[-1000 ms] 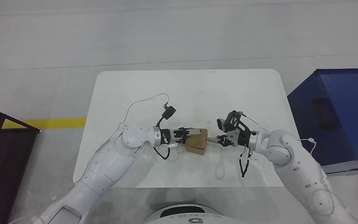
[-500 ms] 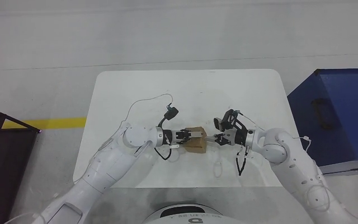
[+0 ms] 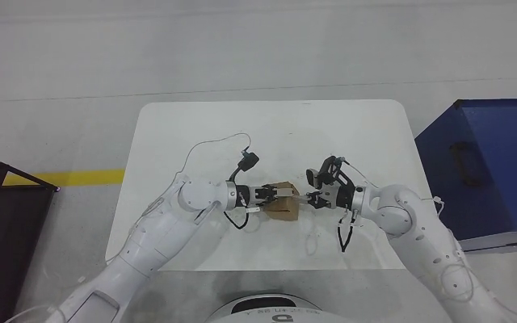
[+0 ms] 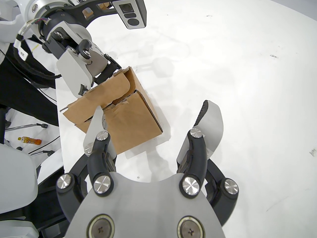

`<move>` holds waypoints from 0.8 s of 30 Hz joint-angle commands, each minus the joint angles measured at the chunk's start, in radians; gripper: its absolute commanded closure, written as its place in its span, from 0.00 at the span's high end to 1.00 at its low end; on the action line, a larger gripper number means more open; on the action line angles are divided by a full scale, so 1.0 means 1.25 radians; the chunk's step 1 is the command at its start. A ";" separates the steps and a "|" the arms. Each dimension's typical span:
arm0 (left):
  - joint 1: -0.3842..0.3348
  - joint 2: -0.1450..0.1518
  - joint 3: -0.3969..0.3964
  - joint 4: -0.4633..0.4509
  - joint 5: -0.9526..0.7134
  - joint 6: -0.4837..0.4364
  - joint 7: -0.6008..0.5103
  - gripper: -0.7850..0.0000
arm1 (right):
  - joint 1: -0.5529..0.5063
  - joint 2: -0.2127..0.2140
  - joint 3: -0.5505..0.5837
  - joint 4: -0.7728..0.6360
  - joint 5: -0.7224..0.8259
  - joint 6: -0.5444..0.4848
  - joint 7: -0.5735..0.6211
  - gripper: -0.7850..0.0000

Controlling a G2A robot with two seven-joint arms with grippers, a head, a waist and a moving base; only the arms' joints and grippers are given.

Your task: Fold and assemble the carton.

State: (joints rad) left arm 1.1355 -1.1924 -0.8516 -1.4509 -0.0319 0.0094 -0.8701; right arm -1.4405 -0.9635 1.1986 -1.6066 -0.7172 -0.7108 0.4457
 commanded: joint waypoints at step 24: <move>0.065 0.018 -0.075 -0.041 -0.036 -0.003 0.045 0.95 | -0.052 0.021 0.108 -0.048 0.028 0.033 0.018 0.79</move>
State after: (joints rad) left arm 1.2076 -1.1718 -0.9398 -1.4964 -0.0717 0.0074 -0.8180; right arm -1.4960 -0.9391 1.3252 -1.6524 -0.6881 -0.6612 0.4634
